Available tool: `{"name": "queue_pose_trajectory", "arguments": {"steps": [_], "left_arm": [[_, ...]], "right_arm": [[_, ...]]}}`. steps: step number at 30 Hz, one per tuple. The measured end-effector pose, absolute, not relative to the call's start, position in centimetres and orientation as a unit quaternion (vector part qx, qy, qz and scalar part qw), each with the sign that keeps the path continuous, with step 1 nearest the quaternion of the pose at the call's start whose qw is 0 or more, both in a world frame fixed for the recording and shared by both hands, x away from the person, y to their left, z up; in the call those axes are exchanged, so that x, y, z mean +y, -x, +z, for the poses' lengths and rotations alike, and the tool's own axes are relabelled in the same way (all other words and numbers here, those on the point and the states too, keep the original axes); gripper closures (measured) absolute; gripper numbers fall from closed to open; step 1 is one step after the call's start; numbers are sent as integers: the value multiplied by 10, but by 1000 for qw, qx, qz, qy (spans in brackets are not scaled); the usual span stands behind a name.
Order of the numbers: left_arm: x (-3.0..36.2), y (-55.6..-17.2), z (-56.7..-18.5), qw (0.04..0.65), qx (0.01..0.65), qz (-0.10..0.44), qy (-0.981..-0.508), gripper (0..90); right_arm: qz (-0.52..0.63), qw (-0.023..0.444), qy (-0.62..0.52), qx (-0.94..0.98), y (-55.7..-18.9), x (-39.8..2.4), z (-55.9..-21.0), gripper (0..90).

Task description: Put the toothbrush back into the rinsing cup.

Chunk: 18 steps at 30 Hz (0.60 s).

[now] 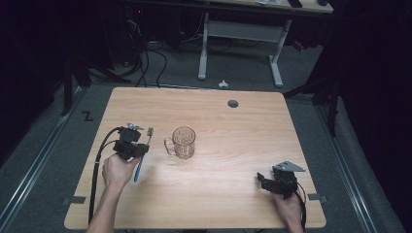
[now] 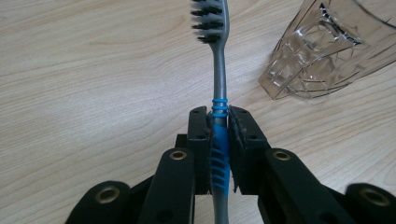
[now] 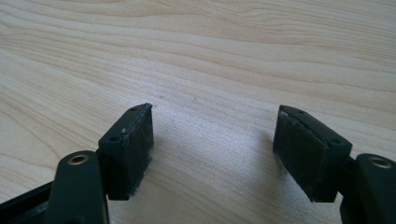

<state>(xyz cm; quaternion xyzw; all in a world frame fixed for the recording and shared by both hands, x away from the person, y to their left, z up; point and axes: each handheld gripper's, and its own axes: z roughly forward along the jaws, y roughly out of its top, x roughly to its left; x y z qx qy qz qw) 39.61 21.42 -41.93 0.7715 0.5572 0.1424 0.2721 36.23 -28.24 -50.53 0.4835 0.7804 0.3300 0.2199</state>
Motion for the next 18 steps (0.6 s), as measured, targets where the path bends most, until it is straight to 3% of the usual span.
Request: {"name": "queue_pose_trajectory", "arguments": {"steps": [18], "left_arm": [[205,-386,-410,321,535,150,-767,800]], "right_arm": [[330,220,-483,780,-362,-282,-505,290]]}}
